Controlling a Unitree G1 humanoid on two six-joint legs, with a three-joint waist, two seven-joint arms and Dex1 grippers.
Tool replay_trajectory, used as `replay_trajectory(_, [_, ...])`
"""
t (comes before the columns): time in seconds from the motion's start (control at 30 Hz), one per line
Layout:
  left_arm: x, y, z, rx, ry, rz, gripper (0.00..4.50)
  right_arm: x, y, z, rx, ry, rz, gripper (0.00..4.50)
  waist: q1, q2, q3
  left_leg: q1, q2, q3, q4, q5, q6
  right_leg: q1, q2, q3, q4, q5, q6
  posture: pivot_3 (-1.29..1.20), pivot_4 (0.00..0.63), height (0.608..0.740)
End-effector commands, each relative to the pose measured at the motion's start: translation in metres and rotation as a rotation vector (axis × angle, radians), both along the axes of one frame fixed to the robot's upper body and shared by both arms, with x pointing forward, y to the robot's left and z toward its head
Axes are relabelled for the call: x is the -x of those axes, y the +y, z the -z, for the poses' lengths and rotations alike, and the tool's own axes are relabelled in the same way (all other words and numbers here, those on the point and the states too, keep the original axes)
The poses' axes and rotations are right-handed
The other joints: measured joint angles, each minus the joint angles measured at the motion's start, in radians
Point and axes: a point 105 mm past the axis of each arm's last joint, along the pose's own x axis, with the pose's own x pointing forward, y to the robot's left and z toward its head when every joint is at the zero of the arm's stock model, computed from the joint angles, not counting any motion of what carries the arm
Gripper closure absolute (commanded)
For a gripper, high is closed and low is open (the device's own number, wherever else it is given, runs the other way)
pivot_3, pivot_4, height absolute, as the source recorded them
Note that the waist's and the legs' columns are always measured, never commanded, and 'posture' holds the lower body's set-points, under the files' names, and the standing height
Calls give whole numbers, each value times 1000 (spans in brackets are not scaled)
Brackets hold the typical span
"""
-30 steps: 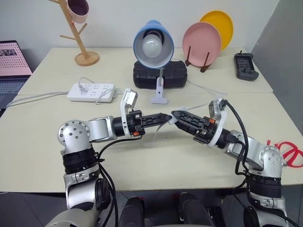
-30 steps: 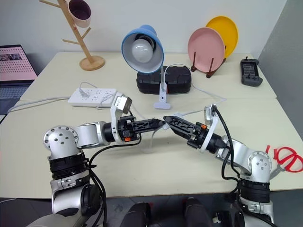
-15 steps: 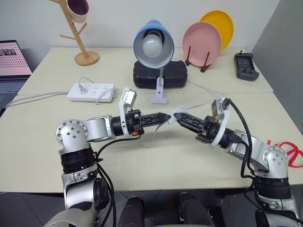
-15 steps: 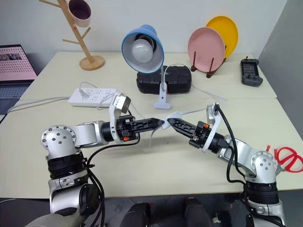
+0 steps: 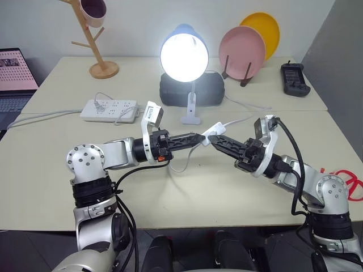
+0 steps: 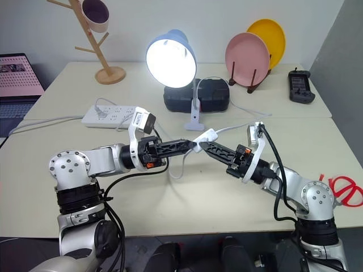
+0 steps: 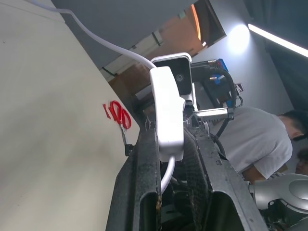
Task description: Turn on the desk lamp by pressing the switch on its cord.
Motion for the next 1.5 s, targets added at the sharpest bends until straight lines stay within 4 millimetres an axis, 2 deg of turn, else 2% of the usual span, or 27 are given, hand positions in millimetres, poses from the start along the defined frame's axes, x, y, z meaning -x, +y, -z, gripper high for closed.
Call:
replay_trajectory(0.03, [-4, 2, -6, -23, -44, -27, 4129, 5, -1, -7, 5, -46, -13, 2845, 0, 0, 0, 0, 0, 0, 0, 0, 0, 0, 0, 0, 0, 0, 0, 0, 150, 740])
replay_trajectory(0.17, [-12, 5, -6, -58, -73, -61, 4129, 10, -8, -1, 56, -56, -29, 1903, 3, 0, 0, 0, 0, 0, 0, 0, 0, 0, 0, 0, 0, 0, 0, 0, 150, 740])
replay_trajectory(0.27, [-27, 14, -10, -147, -147, -114, 4129, 28, -21, 13, 235, -115, -106, 1247, 8, 0, 0, -1, 0, 0, 0, 0, 0, -1, 0, 0, -1, 0, 0, 0, 150, 740])
replay_trajectory(0.33, [-36, 19, -10, -193, -182, -134, 4129, 31, -29, 16, 305, -141, -128, 829, 13, 0, 0, -1, 0, 0, -1, 0, 0, -1, 0, 0, -1, 0, 0, 0, 150, 740])
replay_trajectory(0.4, [-45, 24, -1, -335, -309, -142, 4129, 29, -36, 12, 373, -202, -130, 401, 11, 0, 0, -1, -1, 0, -1, 0, 0, -1, 0, 0, -2, 0, 0, 0, 150, 740])
replay_trajectory(0.47, [-54, 28, 16, -558, -528, -95, 4129, 23, -40, 6, 489, -319, -136, 10, 11, 0, 0, -1, -1, 1, -1, 0, 0, -1, 0, 1, -2, 0, 0, 0, 150, 740])
replay_trajectory(0.5, [-56, 29, 24, -639, -616, -56, 4129, 21, -41, 4, 532, -365, -142, 10, 11, 0, 0, -1, -1, 2, -1, 0, 0, -1, 0, 1, -2, 0, 0, 0, 150, 740])
replay_trajectory(0.6, [-55, 25, 34, -690, -700, 37, 4129, 20, -40, 2, 588, -453, -183, 10, 15, 0, 0, -1, 0, 2, -1, 0, 0, -1, 0, 1, -3, 0, 0, 0, 150, 740])
replay_trajectory(0.7, [-52, 21, 53, -792, -838, 149, 4129, 14, -40, 5, 662, -533, -206, 10, 15, 0, 0, -4, 0, 1, -2, 0, 0, -3, 0, 0, -6, -1, 0, 0, 150, 740])
replay_trajectory(0.87, [-56, 18, 54, -752, -855, 142, 4129, 5, -41, 12, 702, -590, -199, 10, 16, -1, 1, -9, 0, 2, -1, 0, 0, -6, 0, 1, -7, 2, -3, 0, 150, 740])
replay_trajectory(0.93, [-50, 23, 49, -737, -865, 171, 3428, -2, -44, 13, 719, -603, -176, 0, 14, -1, 1, -9, 0, 2, -1, 0, 0, -6, 0, 0, -7, 1, -3, 0, 150, 740])
replay_trajectory(0.97, [-48, 27, 42, -726, -862, 165, 3343, -6, -45, 13, 725, -607, -170, 0, 12, -1, 1, -9, 0, 2, -1, 0, 0, -6, 0, 0, -6, 1, -3, 0, 150, 740])
replay_trajectory(1.07, [-44, 47, 14, -709, -853, 100, 2720, -13, -51, 11, 751, -632, -188, 0, 9, -1, 1, -8, 0, 2, -1, 0, 0, -7, 0, 1, -5, -1, 0, 0, 150, 740])
replay_trajectory(1.17, [-40, 57, 2, -715, -850, 69, 2110, -16, -52, 9, 758, -648, -204, 0, 10, -1, 2, -8, 0, 2, 0, 0, 0, -8, 0, 0, -2, -1, 1, 0, 150, 740])
replay_trajectory(1.27, [-23, 86, -17, -725, -800, 1, 1373, -20, -55, 5, 787, -686, -235, 0, 11, -1, 2, -7, 0, 2, 0, 0, 0, -8, 0, 0, -2, -1, 1, 0, 150, 740])
replay_trajectory(1.47, [-1, 120, -10, -886, -786, -75, 168, -21, -61, 8, 863, -751, -315, 0, 5, -1, 3, -8, 1, 2, -1, 0, 0, -9, 0, 0, -1, -1, 0, 0, 150, 740])
replay_trajectory(1.5, [4, 127, -8, -911, -788, -81, 168, -22, -61, 9, 873, -760, -323, 0, 6, -1, 3, -8, 1, 2, -1, 0, 0, -8, 0, 0, -1, -1, 0, 0, 150, 740])
